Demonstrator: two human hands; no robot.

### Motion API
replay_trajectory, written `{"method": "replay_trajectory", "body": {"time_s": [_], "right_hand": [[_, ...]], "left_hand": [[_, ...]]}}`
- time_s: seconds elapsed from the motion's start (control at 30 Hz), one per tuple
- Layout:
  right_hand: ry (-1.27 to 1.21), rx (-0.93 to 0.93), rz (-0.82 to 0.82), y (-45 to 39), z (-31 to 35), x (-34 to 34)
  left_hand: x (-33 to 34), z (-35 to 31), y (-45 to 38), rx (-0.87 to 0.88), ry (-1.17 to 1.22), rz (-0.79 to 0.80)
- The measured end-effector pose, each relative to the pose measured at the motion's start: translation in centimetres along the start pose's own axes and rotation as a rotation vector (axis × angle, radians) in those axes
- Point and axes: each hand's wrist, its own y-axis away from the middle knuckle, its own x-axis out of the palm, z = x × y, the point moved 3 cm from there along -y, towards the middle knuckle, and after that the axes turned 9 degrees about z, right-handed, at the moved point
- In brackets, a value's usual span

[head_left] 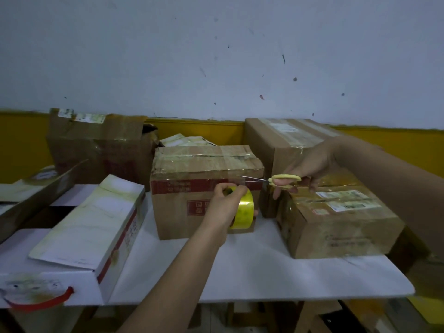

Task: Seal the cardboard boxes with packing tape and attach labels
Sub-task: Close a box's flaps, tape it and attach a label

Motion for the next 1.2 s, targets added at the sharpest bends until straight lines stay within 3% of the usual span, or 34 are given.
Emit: {"method": "replay_trajectory", "body": {"time_s": [0.23,0.4,0.63,0.83,1.0,1.2], "right_hand": [[-0.039,-0.142,-0.005,-3.1,0.3,-1.0],[-0.074,-0.217,-0.179,-3.9,-0.2,-1.5],[-0.030,-0.255,-0.379,-3.7,-0.9,0.1],[0.104,-0.217,-0.327,-1.9,0.5,3.5],[-0.095,-0.249,-0.309,-2.2,0.9,7.1],[0.407,-0.022,-0.630,-5.9,-0.2,11.5]], "left_hand": [[-0.5,-0.3,0.1,-0.030,-0.013,0.071],[-0.8,-1.0,0.2,0.059,0.003,0.057],[-0.6,-0.9,0.7,0.053,0.006,0.048],[-1.6,0.7,2.0,-0.008,-0.064,0.092],[-4.3,2.7,3.0,-0.054,-0.109,0.066],[-6.4,4.4,4.1,-0.110,-0.096,0.057]]}}
